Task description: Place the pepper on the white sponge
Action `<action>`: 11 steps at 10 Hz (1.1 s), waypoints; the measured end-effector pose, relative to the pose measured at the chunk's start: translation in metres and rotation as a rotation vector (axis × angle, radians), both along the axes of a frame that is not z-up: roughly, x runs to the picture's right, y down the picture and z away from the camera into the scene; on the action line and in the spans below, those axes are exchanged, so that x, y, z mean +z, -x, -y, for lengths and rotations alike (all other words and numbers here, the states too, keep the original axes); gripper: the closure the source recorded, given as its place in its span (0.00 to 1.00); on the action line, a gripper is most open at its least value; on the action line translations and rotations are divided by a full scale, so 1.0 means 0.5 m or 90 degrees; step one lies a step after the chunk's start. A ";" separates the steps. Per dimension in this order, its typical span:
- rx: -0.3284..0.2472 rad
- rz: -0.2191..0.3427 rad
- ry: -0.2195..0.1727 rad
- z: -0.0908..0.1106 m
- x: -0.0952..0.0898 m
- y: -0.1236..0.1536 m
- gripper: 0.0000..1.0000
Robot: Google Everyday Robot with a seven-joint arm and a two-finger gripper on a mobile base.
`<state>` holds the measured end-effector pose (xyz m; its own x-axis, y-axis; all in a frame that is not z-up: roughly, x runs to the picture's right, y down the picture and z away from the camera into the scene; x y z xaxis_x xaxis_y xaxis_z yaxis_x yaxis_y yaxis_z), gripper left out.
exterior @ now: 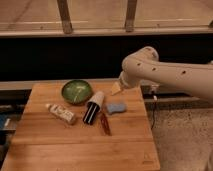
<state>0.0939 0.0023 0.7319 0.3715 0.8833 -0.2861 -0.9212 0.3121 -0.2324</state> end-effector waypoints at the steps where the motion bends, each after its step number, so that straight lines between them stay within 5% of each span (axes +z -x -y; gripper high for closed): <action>1: 0.000 0.000 0.000 0.000 0.000 0.000 0.20; 9: -0.001 -0.001 0.001 0.001 0.001 0.000 0.20; 11: -0.010 -0.002 0.022 -0.011 0.007 0.011 0.20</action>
<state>0.0886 0.0080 0.7354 0.3838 0.8671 -0.3176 -0.9172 0.3181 -0.2400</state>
